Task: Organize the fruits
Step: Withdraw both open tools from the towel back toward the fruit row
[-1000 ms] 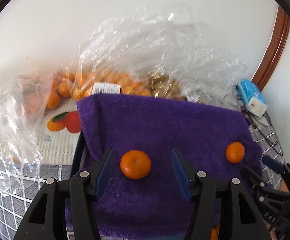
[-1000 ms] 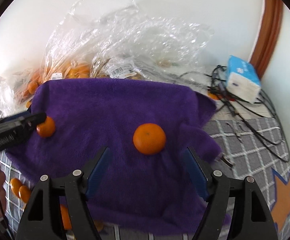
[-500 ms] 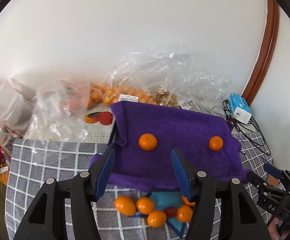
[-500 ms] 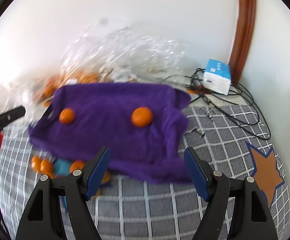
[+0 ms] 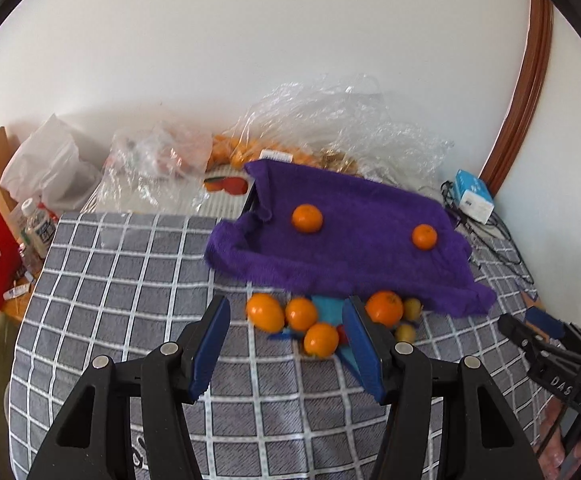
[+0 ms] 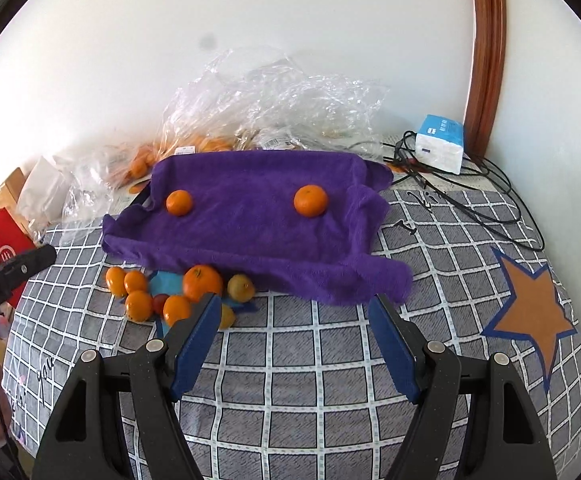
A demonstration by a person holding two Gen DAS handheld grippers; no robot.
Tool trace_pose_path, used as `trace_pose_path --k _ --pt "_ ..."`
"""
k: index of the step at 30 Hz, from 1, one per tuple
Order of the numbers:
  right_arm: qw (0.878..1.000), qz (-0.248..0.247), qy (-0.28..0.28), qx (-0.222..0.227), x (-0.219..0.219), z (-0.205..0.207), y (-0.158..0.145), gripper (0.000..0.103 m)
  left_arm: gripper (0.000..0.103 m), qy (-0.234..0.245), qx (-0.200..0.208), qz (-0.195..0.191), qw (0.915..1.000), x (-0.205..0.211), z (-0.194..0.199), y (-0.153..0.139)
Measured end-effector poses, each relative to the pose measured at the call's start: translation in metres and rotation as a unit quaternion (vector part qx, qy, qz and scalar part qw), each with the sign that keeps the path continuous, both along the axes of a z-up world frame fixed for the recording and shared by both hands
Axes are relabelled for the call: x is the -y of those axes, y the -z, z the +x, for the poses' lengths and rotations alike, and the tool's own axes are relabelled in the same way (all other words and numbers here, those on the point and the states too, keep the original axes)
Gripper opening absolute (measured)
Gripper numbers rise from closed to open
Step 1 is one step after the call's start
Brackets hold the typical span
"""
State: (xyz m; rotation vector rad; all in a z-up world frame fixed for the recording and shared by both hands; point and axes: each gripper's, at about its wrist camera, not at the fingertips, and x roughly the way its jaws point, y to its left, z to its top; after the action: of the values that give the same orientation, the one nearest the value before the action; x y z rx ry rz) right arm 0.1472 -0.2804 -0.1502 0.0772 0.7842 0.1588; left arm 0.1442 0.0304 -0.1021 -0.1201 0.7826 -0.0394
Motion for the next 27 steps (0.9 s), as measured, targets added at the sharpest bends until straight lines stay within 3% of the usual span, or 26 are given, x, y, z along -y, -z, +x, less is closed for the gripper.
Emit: trace_pose_path --k 12,16,21,27 --pt "1.0 -0.003 0.001 0.015 -0.012 -0.011 0.032 0.075 0.059 -0.037 -0.032 -0.016 0.9987 -0.036 -0.017 0.059" --pt "1.0 -0.004 -0.005 0.008 -0.02 -0.011 0.046 0.066 0.059 -0.048 -0.059 -0.019 0.997 -0.045 -0.017 0.082" --pt "1.0 -0.016 -0.009 -0.006 -0.034 0.0 0.06 0.056 0.059 -0.053 -0.059 -0.014 0.9967 -0.051 -0.016 0.088" --pt "0.999 -0.019 -0.042 -0.005 -0.059 0.014 0.065 0.052 0.059 -0.044 -0.059 -0.011 0.9972 -0.056 -0.01 0.093"
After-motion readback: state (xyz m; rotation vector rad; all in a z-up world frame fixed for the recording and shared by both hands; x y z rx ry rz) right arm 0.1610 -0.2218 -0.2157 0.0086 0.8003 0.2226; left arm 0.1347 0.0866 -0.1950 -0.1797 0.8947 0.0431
